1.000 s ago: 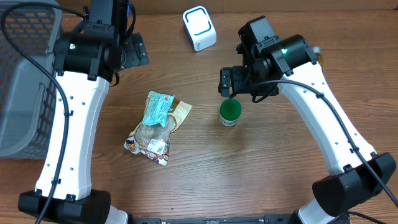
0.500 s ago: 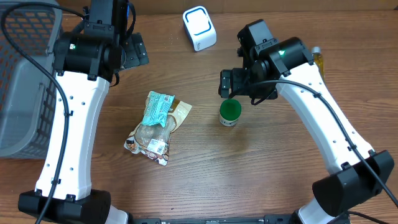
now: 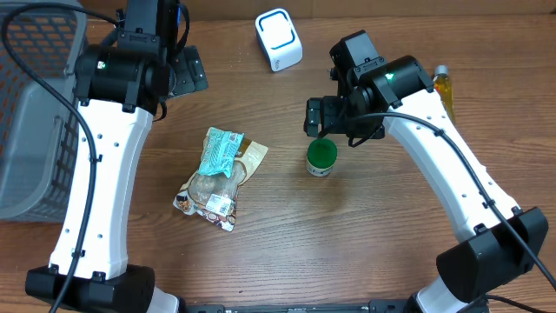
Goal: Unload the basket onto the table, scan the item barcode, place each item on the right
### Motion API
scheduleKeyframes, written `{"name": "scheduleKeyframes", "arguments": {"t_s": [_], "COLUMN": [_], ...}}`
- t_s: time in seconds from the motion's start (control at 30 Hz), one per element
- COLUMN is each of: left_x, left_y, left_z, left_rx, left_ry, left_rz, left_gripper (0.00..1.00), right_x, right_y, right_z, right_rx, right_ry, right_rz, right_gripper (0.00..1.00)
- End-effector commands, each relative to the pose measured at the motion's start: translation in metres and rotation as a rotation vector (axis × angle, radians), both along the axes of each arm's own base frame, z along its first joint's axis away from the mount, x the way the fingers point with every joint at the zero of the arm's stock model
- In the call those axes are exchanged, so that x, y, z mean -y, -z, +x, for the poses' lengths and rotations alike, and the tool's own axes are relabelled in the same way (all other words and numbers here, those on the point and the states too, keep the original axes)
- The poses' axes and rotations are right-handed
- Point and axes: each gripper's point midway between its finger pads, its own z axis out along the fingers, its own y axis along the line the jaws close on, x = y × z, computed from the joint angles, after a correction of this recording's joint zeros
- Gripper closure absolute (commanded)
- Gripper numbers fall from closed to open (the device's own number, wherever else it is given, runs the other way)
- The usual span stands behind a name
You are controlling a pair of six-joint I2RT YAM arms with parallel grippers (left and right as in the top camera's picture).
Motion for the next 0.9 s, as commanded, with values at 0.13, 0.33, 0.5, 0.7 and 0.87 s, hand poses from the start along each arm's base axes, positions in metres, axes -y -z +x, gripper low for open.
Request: {"name": "scheduleKeyframes", "arguments": {"t_s": [0.13,0.33,0.5,0.7,0.87], "left_x": [-0.002,-0.002,-0.002,-0.002,-0.002], "left_y": [-0.016,-0.016,-0.016,-0.016,-0.016], "left_z": [-0.003,-0.003,-0.003,-0.003,-0.003], "left_rx": [0.042,0.041,0.041,0.041,0.042], "left_ry": [0.005,0.005,0.006,0.005,0.005], "left_rz": [0.012,0.012,0.012,0.012,0.012], "left_gripper": [0.00,0.01,0.00,0.00,0.01], "right_x": [-0.001,-0.001,-0.001,-0.002,-0.005], "right_y": [-0.001,-0.002,-0.001,-0.002,-0.005], "right_z": [0.006,0.006,0.005,0.008,0.015], "right_rx": [0.027,0.027,0.025,0.036,0.068], "right_ry": [0.006,0.006,0.006,0.006,0.006], "right_rz": [0.007,0.007,0.006,0.011,0.025], "right_gripper": [0.00,0.00,0.00,0.00,0.00]}}
